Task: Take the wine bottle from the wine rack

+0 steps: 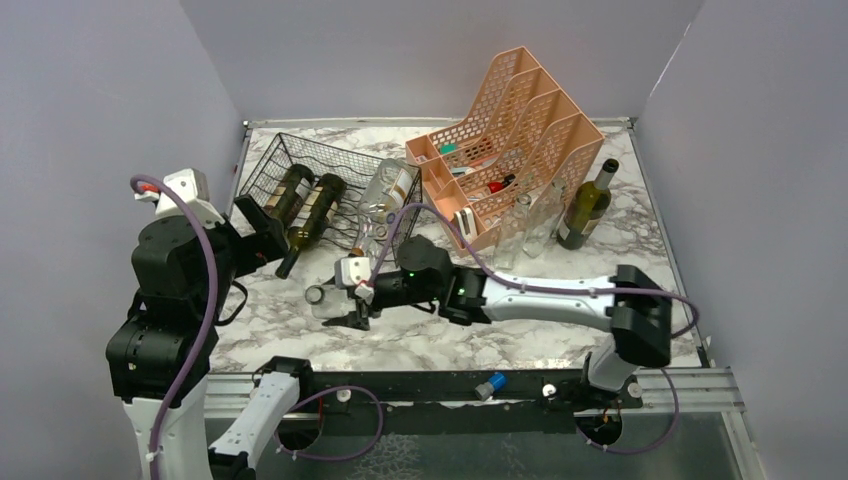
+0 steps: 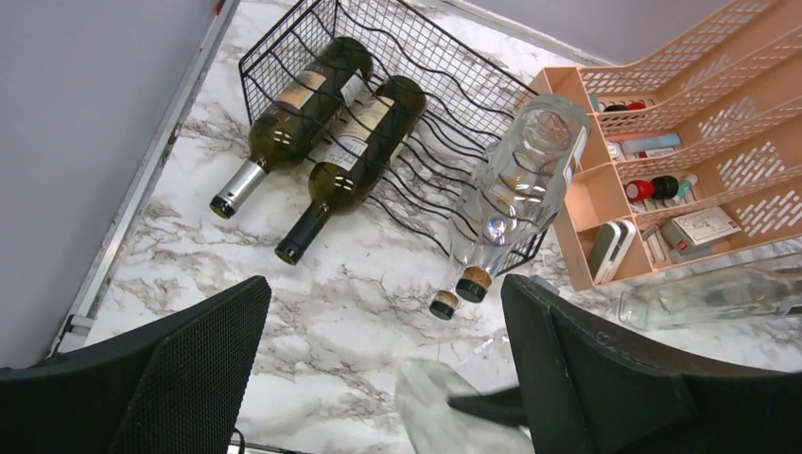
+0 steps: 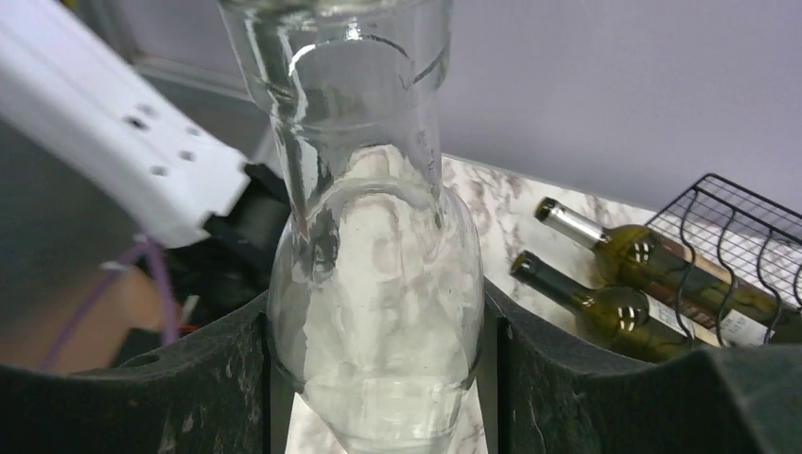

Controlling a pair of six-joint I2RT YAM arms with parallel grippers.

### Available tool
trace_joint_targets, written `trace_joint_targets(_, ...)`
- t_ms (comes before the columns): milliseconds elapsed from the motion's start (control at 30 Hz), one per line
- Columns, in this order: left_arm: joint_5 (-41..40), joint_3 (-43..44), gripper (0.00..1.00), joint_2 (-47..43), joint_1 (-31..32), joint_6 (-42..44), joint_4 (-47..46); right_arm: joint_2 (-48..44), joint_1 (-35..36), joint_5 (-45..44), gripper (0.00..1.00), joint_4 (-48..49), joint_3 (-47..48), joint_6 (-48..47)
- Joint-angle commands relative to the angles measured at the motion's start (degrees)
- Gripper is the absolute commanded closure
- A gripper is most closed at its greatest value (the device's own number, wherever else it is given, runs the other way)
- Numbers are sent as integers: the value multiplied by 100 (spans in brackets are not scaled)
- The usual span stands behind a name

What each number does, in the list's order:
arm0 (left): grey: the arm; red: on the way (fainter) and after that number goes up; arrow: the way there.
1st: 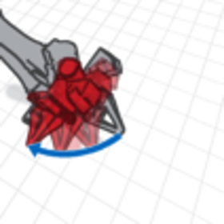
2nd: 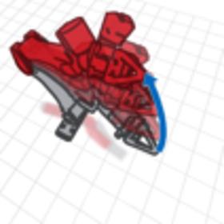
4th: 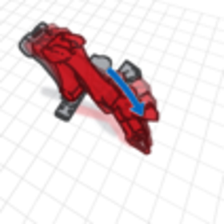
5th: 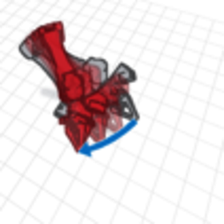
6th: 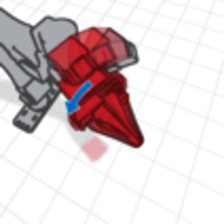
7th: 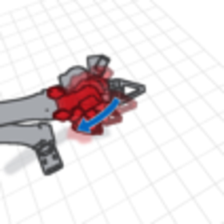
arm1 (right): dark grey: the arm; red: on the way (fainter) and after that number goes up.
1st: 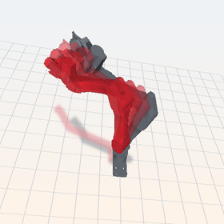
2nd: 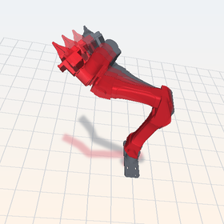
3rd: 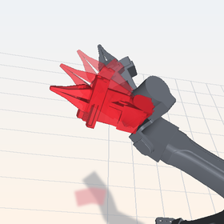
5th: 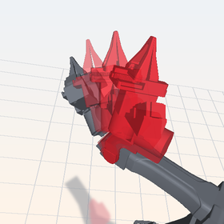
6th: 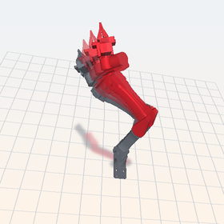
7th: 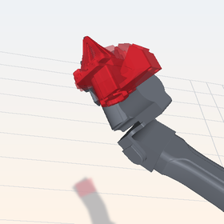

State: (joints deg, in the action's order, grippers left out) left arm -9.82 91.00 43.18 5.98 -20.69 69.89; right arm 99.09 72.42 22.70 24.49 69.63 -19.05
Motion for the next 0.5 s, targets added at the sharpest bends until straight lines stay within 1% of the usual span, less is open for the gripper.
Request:
trace_joint_targets(0,-464,-291,1,73,227,148,-581,-1162,53,687,57,-1186,-193,693)
trace_joint_targets(100,-449,-604,1,3,300,179,-867,-1952,59,77,56,-1586,-667,1026)
trace_joint_targets(200,-367,-869,1,-29,319,192,-1130,-2505,56,-534,55,-2435,-757,1120)
trace_joint_targets(333,-291,-1130,1,-19,334,212,-1385,-3045,54,-1656,55,-3363,-846,1332)
trace_joint_targets(400,-260,-1242,1,-11,336,221,-1471,-3229,50,-2184,58,-3468,-1001,1436)
trace_joint_targets(467,-225,-1318,1,-3,331,231,-1541,-3349,25,-2785,58,-3364,-1218,1612)
